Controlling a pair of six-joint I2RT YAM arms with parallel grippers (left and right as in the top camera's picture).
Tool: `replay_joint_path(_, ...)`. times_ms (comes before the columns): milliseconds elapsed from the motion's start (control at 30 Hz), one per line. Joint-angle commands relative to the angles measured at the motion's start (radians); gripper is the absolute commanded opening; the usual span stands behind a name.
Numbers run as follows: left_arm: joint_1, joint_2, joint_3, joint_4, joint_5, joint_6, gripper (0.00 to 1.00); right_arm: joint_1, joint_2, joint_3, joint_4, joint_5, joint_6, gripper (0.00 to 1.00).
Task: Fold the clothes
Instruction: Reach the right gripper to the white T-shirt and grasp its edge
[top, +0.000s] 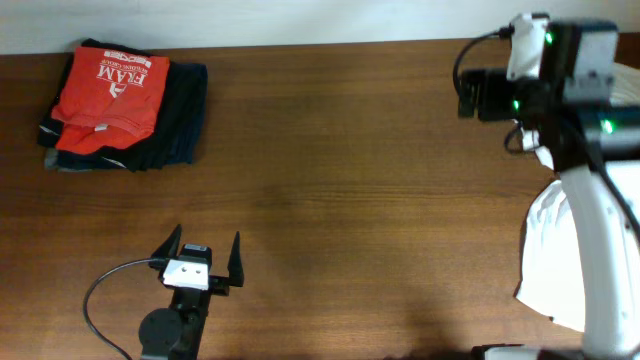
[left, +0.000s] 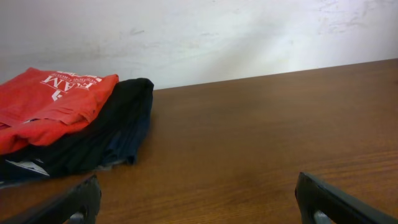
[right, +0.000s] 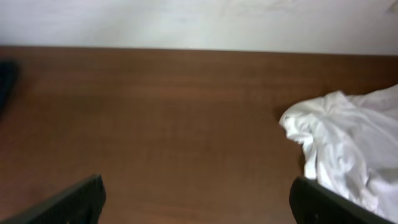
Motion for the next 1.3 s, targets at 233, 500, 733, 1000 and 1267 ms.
replay_joint_path(233,0.006,-0.005,-0.007,0.0,0.011,0.016,0.99,-0.27,0.659,0.035,0.154,0.117,-0.013,0.11)
replay_joint_path(500,0.006,-0.005,-0.007,0.0,0.011,0.016,0.99,-0.304,0.771,0.034,0.289,0.171,-0.015,0.43)
replay_joint_path(733,0.006,-0.005,-0.007,0.0,0.011,0.016,0.99,-0.336,0.79,0.026,0.281,0.211,-0.04,0.43)
replay_joint_path(1000,0.006,-0.005,-0.007,0.0,0.011,0.016,0.99,-0.338,0.79,0.026,0.22,0.207,-0.04,0.38)
replay_joint_path(1267,0.006,-0.005,-0.007,0.0,0.011,0.016,0.99,-0.292,0.79,0.026,0.164,-0.106,-0.005,0.04)
